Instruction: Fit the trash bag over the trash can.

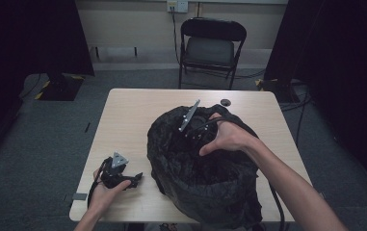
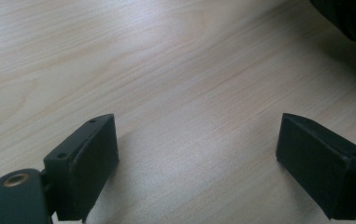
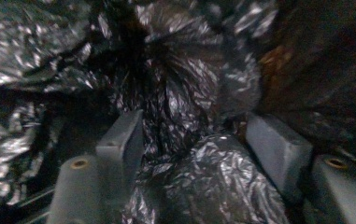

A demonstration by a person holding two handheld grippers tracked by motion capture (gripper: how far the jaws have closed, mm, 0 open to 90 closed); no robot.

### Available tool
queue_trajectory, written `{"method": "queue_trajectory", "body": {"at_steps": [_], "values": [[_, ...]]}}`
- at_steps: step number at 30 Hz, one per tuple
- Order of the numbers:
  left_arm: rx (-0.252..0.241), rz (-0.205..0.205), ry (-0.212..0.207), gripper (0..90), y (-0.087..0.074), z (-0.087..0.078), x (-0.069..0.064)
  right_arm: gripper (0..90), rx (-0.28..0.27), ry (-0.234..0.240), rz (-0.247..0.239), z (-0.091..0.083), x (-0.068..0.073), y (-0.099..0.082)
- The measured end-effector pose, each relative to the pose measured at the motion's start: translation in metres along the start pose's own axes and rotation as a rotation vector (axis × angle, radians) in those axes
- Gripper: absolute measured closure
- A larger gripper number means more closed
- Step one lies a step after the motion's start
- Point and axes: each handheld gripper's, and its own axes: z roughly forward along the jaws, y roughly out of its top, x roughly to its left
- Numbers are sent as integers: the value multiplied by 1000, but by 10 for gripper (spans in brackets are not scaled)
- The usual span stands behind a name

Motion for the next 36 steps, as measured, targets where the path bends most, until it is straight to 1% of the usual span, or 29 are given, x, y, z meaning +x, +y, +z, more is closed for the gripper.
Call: {"method": "queue_trajectory", "body": {"at_steps": [2,3,4,5,10,12,13,14,16,21,22,23,24,25,26,27,28,29,30,31,33,34,35,36], "values": [[0,-1,0,123,0,0,0,339,8,1,-16,1,1,0],[0,0,0,124,0,0,0,344,11,2,-12,0,1,1],[1,0,0,123,0,0,0,348,21,15,1,-2,2,1],[0,0,0,124,0,0,0,355,21,32,10,-4,1,2],[0,0,0,124,0,0,0,348,-98,54,35,-24,1,6],[0,-1,0,124,0,0,0,349,-138,64,17,-32,3,7],[0,1,0,124,0,0,0,355,-158,64,9,-36,5,8],[0,1,0,124,0,0,0,357,-183,53,-4,-41,7,7],[0,0,0,124,0,0,0,357,-235,59,-16,-49,10,6],[0,0,-1,124,0,0,0,359,-328,57,-22,-70,15,2],[0,0,-1,124,0,0,0,363,-349,63,-21,-74,15,1],[0,0,-1,124,0,0,0,363,-349,63,-21,-74,15,1],[1,2,-1,124,0,0,0,376,-371,69,-17,-78,16,0],[1,2,-1,124,0,0,0,429,-396,69,-22,-83,17,-1],[1,2,-1,124,0,0,0,479,-411,85,-51,-87,23,-1],[1,2,-1,123,0,0,0,479,-411,85,-51,-87,23,-1],[1,3,-1,123,0,0,0,596,-427,112,-91,-88,29,-1],[1,0,-1,124,0,0,0,624,-427,157,-141,-88,36,1],[1,2,-1,124,0,0,0,674,-427,172,-173,-87,41,2],[1,3,0,124,0,0,0,716,-424,216,-233,-84,49,5],[1,2,-1,123,0,0,0,744,-404,257,-303,-78,62,9],[1,2,-1,124,0,0,0,736,-390,270,-315,-74,65,11],[1,2,-1,124,0,0,0,708,-367,277,-321,-68,67,11],[1,2,-1,124,0,0,0,676,-345,278,-317,-63,69,11]]}}
